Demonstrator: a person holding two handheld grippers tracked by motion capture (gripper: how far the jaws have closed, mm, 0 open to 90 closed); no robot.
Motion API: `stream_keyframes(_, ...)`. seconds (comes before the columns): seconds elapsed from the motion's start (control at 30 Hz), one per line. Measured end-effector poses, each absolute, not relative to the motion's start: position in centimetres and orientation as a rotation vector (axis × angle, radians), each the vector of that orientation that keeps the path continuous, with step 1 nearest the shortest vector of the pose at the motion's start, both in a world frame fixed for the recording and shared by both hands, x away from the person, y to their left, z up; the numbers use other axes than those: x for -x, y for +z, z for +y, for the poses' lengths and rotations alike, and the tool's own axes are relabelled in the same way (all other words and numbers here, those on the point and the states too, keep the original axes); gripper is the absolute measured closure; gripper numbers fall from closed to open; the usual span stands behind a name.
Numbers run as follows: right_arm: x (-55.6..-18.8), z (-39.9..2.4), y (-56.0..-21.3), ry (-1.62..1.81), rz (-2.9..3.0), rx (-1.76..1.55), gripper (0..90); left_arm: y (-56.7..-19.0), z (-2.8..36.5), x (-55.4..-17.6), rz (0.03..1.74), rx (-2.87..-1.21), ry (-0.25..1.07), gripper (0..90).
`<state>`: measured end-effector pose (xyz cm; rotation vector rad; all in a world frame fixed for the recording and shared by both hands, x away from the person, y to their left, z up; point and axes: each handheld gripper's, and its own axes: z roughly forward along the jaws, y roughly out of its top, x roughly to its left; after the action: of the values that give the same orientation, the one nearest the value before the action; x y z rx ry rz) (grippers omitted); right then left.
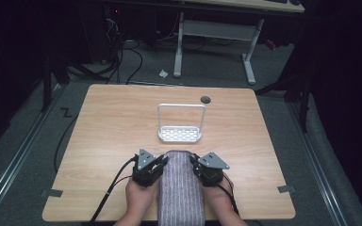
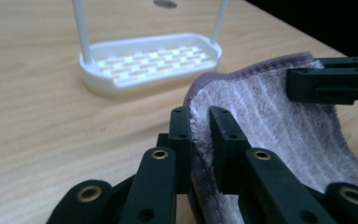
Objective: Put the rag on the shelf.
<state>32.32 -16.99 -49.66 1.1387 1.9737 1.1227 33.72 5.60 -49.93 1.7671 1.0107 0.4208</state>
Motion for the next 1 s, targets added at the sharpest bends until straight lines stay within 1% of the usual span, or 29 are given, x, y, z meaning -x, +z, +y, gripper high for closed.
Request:
stream_keyframes(0.17,-32.6,-16.9,-48.3,1.164,1.916,-1.114,83.0,-48.4,5.7,-33.6,0.991,-1.729,0.487,79.4)
stream_keyframes(0.3,-32.6,-16.8,-47.5,1.195,1.874,-1.101,83.1,-47.4,5.8,-33.5,0.98,-1.695,0.512,79.4)
stream_keyframes(0.5,-32.7,-16.5,-45.3,1.253,1.801,-1.07,83.1,-45.5,5.9,-33.6,0.943,-1.663,0.557,79.4)
stream_keyframes(0.53,-32.7,-16.6,-44.9,1.265,1.788,-1.062,83.1,-44.7,6.0,-33.6,0.929,-1.648,0.573,79.4)
stream_keyframes(0.6,-32.7,-16.6,-44.6,1.271,1.779,-1.057,83.1,-44.2,6.0,-33.6,0.92,-1.64,0.584,79.4)
stream_keyframes(0.63,-32.7,-16.7,-43.7,1.285,1.762,-1.045,83.1,-43.7,6.0,-33.6,0.91,-1.633,0.592,79.4)
stream_keyframes(0.7,-32.7,-16.8,-43.4,1.287,1.756,-1.041,83.1,-43.1,6.0,-33.7,0.896,-1.625,0.6,79.4)
stream_keyframes(0.73,-32.8,-16.9,-42.6,1.3,1.738,-1.031,83.1,-42.3,5.9,-33.7,0.88,-1.611,0.619,79.4)
stream_keyframes(0.8,-32.8,-16.9,-42.3,1.303,1.733,-1.026,83.1,-41.9,6.0,-33.7,0.872,-1.606,0.627,79.4)
stream_keyframes(0.83,-32.9,-16.9,-41.4,1.312,1.716,-1.011,83.1,-41.4,6.0,-33.8,0.864,-1.599,0.633,79.4)
stream_keyframes(1.0,-33.0,-17.0,-39.8,1.329,1.682,-0.983,83.1,-39.3,5.9,-34.0,0.821,-1.567,0.669,79.4)
